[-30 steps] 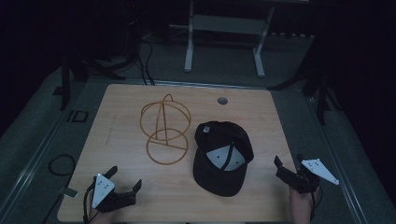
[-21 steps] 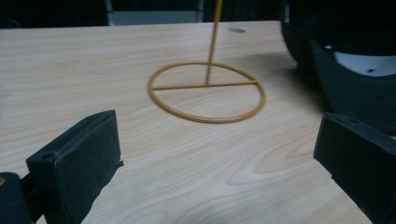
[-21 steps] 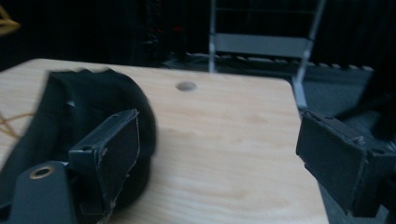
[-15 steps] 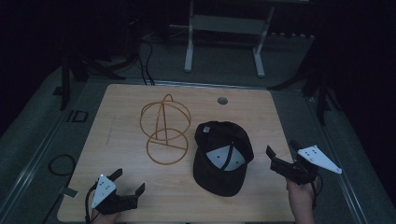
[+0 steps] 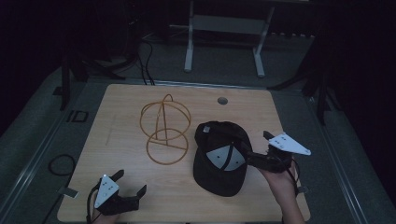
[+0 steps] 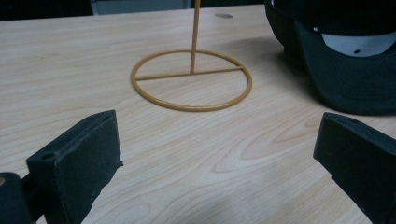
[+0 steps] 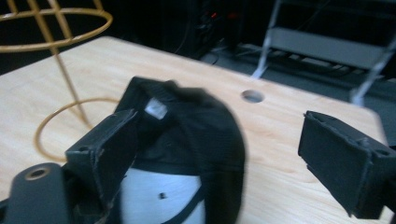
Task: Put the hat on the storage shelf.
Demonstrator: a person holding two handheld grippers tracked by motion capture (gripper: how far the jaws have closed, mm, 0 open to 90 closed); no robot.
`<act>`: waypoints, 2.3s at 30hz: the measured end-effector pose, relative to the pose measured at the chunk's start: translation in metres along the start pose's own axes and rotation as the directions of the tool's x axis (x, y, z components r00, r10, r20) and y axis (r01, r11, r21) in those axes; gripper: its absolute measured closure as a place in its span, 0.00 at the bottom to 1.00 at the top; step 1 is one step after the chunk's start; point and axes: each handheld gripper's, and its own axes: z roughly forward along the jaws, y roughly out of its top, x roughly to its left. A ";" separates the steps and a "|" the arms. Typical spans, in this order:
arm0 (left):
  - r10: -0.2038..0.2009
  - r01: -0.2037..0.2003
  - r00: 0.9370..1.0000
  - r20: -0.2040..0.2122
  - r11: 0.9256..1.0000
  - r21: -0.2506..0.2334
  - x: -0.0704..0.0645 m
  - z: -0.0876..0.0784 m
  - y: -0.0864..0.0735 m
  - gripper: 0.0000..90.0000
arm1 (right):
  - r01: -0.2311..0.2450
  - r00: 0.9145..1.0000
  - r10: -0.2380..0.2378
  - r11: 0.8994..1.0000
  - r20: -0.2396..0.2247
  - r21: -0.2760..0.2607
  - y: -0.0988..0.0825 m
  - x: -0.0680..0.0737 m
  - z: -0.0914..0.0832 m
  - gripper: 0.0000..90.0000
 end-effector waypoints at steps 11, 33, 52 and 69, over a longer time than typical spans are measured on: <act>0.008 -0.008 1.000 -0.007 1.000 0.001 0.000 -0.001 0.000 0.01 | 0.027 0.999 -0.032 0.989 0.031 0.148 -0.010 0.013 0.041 0.34; 0.012 -0.012 0.999 -0.032 1.000 0.005 0.000 -0.002 0.001 0.01 | 0.071 0.970 -0.134 0.954 0.203 0.290 -0.028 0.013 0.065 0.97; -0.031 0.031 0.999 0.006 0.999 0.022 -0.006 -0.002 0.005 0.02 | 0.027 0.989 -0.037 0.997 0.142 0.066 0.026 0.015 0.016 0.98; -0.058 0.041 0.977 0.203 0.995 0.090 -0.049 0.020 0.035 0.02 | 0.027 0.999 -0.025 0.999 0.045 -0.042 0.045 0.023 -0.015 0.98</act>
